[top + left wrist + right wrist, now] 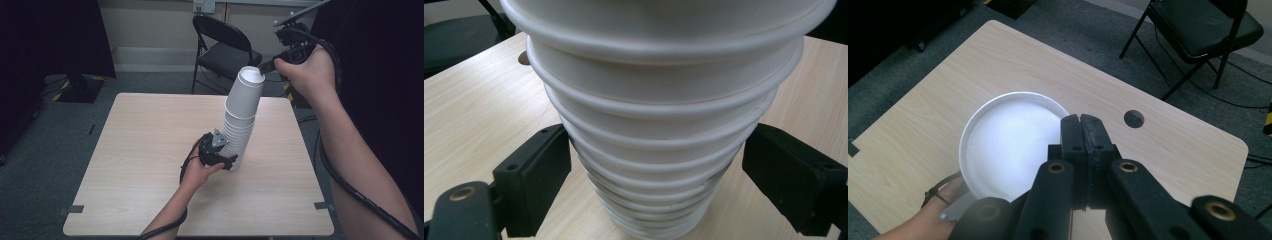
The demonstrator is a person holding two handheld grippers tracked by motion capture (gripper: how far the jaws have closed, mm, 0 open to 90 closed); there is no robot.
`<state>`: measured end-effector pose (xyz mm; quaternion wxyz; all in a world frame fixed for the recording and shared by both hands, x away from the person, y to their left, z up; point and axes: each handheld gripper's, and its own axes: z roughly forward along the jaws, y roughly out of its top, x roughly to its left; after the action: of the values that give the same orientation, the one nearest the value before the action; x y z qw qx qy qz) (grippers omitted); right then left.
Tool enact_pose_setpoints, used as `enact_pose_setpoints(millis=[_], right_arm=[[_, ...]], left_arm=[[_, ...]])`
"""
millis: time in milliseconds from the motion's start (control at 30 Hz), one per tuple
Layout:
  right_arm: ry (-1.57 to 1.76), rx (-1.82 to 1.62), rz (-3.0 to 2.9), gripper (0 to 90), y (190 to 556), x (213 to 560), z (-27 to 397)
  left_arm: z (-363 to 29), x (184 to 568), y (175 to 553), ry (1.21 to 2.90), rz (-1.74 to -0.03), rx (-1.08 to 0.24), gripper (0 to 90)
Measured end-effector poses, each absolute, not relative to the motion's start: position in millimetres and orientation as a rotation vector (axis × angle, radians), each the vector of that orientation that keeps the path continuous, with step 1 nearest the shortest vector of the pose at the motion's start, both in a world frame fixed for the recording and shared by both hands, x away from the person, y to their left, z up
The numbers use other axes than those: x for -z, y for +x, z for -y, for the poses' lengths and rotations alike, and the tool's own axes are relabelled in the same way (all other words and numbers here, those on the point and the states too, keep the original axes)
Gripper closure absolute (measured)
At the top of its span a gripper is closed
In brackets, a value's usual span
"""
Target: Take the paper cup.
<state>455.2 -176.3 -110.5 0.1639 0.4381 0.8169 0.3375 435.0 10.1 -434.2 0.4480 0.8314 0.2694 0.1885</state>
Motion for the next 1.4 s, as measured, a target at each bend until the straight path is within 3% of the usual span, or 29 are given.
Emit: enact_pose_setpoints(millis=[1400], right_arm=[[1.275,-1.087,-2.266,90.0,449,98,198]], left_arm=[[-9,433,434,2.069,-0.662,-0.483,12.9]])
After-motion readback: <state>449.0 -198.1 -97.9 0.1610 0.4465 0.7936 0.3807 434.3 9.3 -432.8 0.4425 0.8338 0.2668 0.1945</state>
